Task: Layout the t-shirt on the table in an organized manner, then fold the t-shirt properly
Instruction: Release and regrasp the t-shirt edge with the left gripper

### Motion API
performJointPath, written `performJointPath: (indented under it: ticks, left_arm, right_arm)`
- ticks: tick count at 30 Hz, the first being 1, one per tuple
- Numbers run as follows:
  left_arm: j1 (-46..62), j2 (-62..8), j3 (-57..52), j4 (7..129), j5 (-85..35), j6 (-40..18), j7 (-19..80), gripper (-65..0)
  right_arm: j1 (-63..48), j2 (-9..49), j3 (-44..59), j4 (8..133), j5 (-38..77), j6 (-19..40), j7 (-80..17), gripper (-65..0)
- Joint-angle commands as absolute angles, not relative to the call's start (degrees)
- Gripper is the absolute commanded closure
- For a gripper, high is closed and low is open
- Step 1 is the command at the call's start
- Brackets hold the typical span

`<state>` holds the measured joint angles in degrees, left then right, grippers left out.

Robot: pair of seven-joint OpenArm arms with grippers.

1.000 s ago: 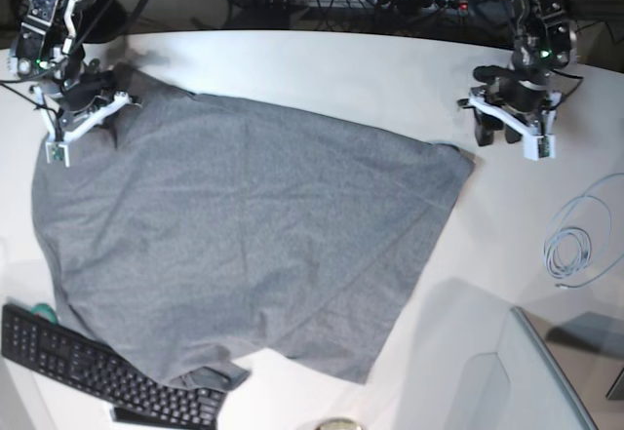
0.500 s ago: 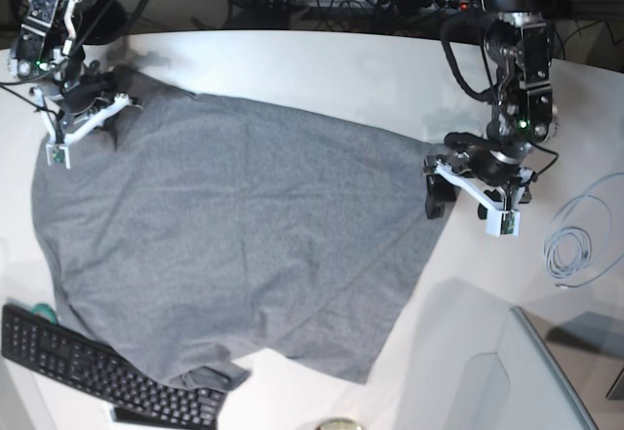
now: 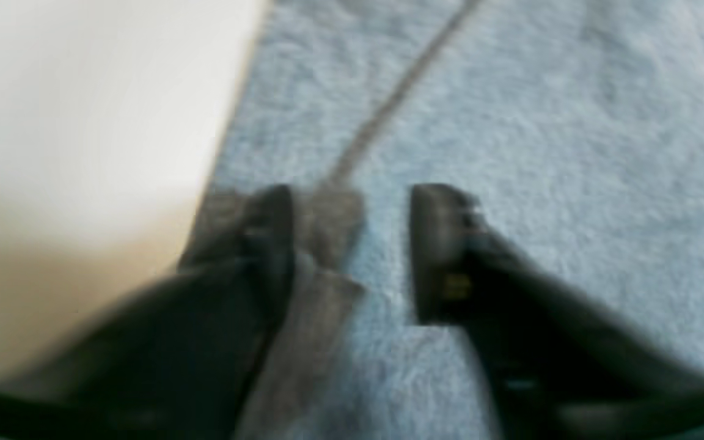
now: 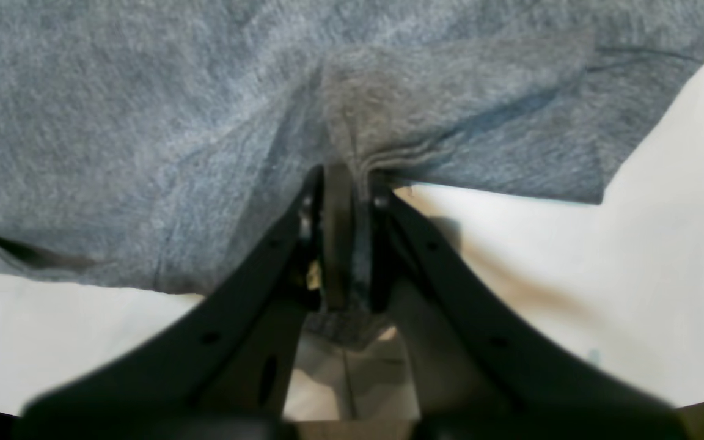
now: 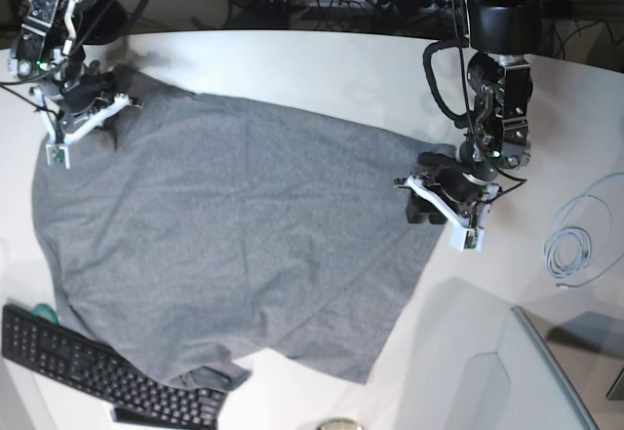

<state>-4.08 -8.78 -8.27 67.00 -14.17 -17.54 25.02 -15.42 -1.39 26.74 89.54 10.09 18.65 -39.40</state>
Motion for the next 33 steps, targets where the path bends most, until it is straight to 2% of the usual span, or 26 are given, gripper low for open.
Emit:
performJointPath:
  ticks: [1,4,5,10,15,22,29,30,31,33]
  left_arm:
    - [-5.0,-9.5,-8.7,68.1,-14.6,-17.3,23.8,-13.7]
    - [-4.9,-9.5,-8.9,68.0,-14.6,-17.3,23.8,-1.3]
    - [-4.9,-9.5,-8.9,68.1,-14.6,-17.3,23.8,0.0]
    - [-1.5,-9.8,-9.0,74.0,-14.5,-17.3,24.0,0.0]
    - [4.6,-10.0,-9.0,83.6,-14.4,-17.3,28.8,0.0]
    - [14.8,-13.5,-9.2,92.8,-14.6,-17.3,28.8,0.0]
    - [9.1,-11.5,-19.6,89.3,-14.3,-17.4,29.1,0.0]
    - [7.7,-11.6,-19.6,87.8,-14.3,-17.5,29.1,-3.5]
    - [6.1,-11.7,-19.6,86.0,-14.3,-17.5,29.1,-11.8]
    - [3.6,-11.7,-19.6,82.9,-14.3,-17.5,29.1,-23.2]
  right_arm:
    - [-15.0,-1.0,26.9,90.5,10.4,18.9,-38.5,-0.6]
    - [-15.0,-0.9,26.9,90.5,10.4,18.9,-38.5,-0.6]
    - [-15.0,-0.8,26.9,90.5,10.4,18.9,-38.5,-0.6]
    - [-14.5,-0.9,26.9,90.4,10.4,18.9,-38.5,-0.6]
    - [-14.2,-0.9,27.0,90.4,10.4,18.9,-38.5,-0.6]
    - [-14.5,-1.0,27.4,90.4,10.4,18.9,-38.5,-0.6]
    - [-14.2,-1.1,26.9,90.4,10.5,18.9,-38.5,-0.6]
    - [-14.2,-1.1,26.9,90.4,10.5,18.9,-38.5,-0.6]
    - [-14.2,-1.1,26.9,90.4,10.5,18.9,-38.5,-0.6]
    - [-14.1,-1.1,26.9,90.4,10.5,18.9,-38.5,-0.6]
